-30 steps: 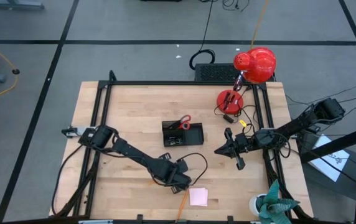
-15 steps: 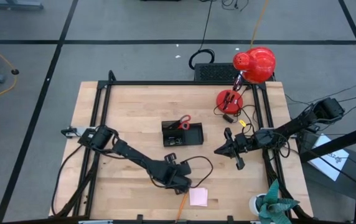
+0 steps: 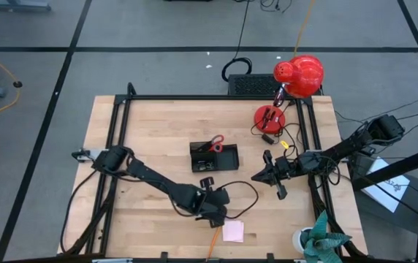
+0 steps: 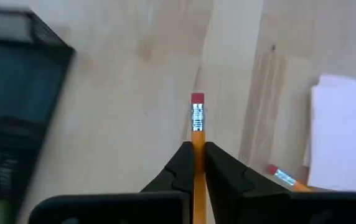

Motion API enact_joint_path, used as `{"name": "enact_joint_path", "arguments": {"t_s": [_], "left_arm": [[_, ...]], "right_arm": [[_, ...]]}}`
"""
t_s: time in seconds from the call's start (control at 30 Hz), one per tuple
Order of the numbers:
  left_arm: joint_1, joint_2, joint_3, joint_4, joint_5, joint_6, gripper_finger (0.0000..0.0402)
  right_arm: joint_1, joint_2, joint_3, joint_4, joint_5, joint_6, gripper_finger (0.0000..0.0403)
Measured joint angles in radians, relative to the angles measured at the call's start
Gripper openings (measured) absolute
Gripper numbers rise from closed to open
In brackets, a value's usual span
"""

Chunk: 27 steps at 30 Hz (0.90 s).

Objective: Pick and place office supplies into organizer
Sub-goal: Put the left pencil into the desk organizer

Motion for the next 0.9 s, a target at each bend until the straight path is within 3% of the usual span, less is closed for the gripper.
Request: {"name": "enact_joint_path", "arguments": {"t_s": [0.33, 0.63, 0.73, 0.9], "left_arm": [[0.028, -0.191, 0.002, 0.003, -0.111, 0.158, 0.0009], [0.106, -0.363, 0.002, 0.052, -0.172, 0.402, 0.003], [0.148, -0.4, 0.002, 0.06, -0.148, 0.486, 0.0025], [0.238, -0.424, 0.003, 0.118, -0.008, 0.63, 0.0017]], "right_arm": [[0.0, 0.0, 0.0, -0.002, 0.0, 0.004, 0.0], [0.0, 0.0, 0.0, -0.002, 0.0, 0.023, 0.0], [0.0, 0.0, 0.0, -0.002, 0.0, 0.027, 0.0], [0.006, -0.001, 0.0, 0.016, -0.003, 0.034, 0.0]]}}
